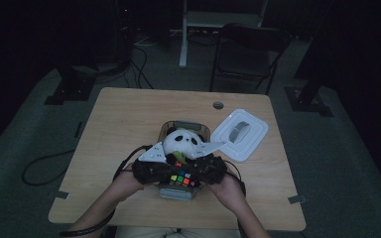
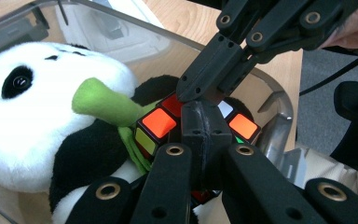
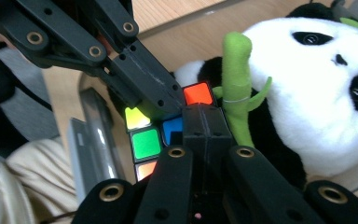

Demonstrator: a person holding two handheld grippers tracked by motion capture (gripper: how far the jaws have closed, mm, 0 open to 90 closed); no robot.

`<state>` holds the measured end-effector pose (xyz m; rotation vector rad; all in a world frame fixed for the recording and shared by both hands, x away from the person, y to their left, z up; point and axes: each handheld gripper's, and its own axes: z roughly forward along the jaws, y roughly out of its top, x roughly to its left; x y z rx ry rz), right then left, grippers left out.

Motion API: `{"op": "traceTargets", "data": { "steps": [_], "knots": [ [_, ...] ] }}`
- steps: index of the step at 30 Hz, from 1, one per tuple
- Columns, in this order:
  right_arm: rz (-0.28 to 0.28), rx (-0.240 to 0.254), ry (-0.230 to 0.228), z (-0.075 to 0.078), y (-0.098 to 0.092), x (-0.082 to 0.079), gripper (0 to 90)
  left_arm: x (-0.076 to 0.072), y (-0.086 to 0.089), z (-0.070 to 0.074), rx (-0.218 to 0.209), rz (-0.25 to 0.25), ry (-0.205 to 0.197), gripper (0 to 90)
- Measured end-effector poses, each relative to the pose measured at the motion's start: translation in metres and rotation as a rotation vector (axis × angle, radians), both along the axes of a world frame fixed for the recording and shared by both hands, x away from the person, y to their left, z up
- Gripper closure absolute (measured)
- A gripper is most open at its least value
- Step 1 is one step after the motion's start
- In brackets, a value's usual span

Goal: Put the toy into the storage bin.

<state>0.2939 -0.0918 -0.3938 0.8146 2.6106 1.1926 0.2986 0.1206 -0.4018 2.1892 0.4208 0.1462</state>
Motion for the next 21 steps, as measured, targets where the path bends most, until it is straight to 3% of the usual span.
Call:
{"op": "traceTargets", "data": {
  "steps": [5, 11, 16, 21],
  "knots": [
    [-0.015, -0.04, 0.007, -0.004, 0.003, 0.004, 90.0, 0.003, -0.005, -0.004, 0.026, -0.006, -0.014, 90.0],
    [-0.007, -0.054, 0.033, -0.008, 0.004, 0.011, 90.0, 0.008, -0.003, -0.01, 0.013, -0.006, 0.005, 90.0],
    [-0.007, -0.063, 0.048, -0.01, 0.006, 0.014, 90.0, 0.008, -0.006, -0.01, 0.057, -0.008, -0.024, 90.0],
    [-0.006, -0.086, 0.059, -0.01, 0.008, 0.018, 90.0, 0.01, -0.007, -0.01, 0.062, -0.005, -0.017, 90.0]
  ]
}}
